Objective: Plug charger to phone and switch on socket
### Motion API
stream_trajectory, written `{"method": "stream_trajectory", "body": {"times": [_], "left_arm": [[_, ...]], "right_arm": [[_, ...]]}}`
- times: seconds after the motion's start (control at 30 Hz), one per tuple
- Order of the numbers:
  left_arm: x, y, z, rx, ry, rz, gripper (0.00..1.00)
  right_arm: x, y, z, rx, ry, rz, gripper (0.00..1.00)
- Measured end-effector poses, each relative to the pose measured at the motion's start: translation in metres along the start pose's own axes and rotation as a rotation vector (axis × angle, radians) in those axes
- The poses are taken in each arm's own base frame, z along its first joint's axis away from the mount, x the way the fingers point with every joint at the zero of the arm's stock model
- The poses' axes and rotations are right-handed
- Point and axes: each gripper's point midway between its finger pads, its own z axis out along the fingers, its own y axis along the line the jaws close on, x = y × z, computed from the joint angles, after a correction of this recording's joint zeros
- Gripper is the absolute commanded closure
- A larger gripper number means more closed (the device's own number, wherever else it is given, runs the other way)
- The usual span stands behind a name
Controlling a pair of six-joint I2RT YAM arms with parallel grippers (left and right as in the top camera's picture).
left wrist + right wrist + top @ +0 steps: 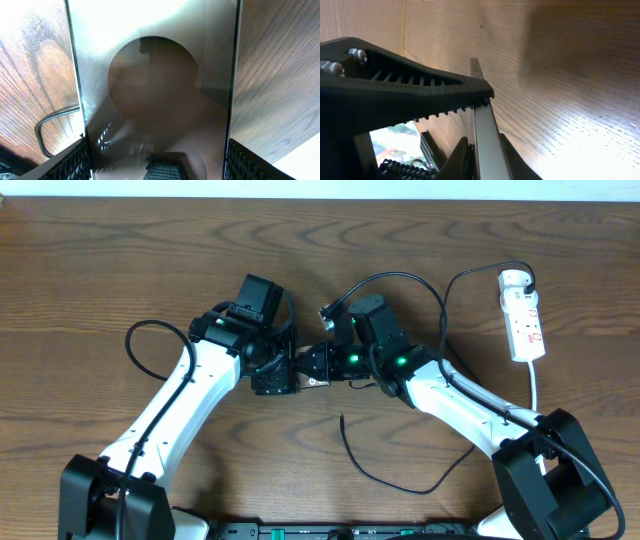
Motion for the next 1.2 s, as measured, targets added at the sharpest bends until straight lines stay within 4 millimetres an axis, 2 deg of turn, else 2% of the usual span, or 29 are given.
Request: {"method": "stream_trajectory", "body": {"times": [0.17,0.33,0.63,0.67,0.7,0.8,0.87,1.07,1.2], "left_arm": [[-0.0003,-0.0003,0.0001,0.002,-0.003,0.000,0.93],[-0.0003,-0.0004,0.0001,0.002,-0.003,-0.003,0.92],[-0.0007,-0.0004,0.0001,0.003,-0.005,-0.003,0.93],[-0.0007,-0.0004,0.0001,0.003,-0.005,-0.003,0.75],[-0.0007,-0.0004,0.0001,0.003,-0.005,-0.003,0.64],[-0.0007,-0.0004,0.0001,0.003,-0.005,-0.003,0.42],[-0.0007,-0.0004,0.0001,0.003,-0.005,-0.003,0.32],[-0.0007,-0.0005,0.0001,0.003,-0.006,-0.003,0.21],[-0.0004,-0.0010,0.0001,0.005,-0.004,-0.001,0.19]], "right_arm": [[0.0002,0.0008,0.0002,-0.003,0.001,0.008,0.93],[0.0002,0.0005,0.0002,-0.002,0.001,0.011,0.99],[0.0000,0.0003,0.0002,0.000,0.000,0.010,0.99],[0.0000,0.0003,0.0002,0.000,0.000,0.010,0.99],[0.0001,0.0002,0.0002,0.000,0.000,0.010,0.99],[0.0000,0.0002,0.0002,0.000,0.000,0.010,0.99],[0.0000,0.0002,0.0002,0.000,0.000,0.010,0.99],[0.0000,0.0003,0.0002,0.000,0.000,0.008,0.99],[0.0006,-0.0021,0.0003,0.010,0.000,0.013,0.99]]}}
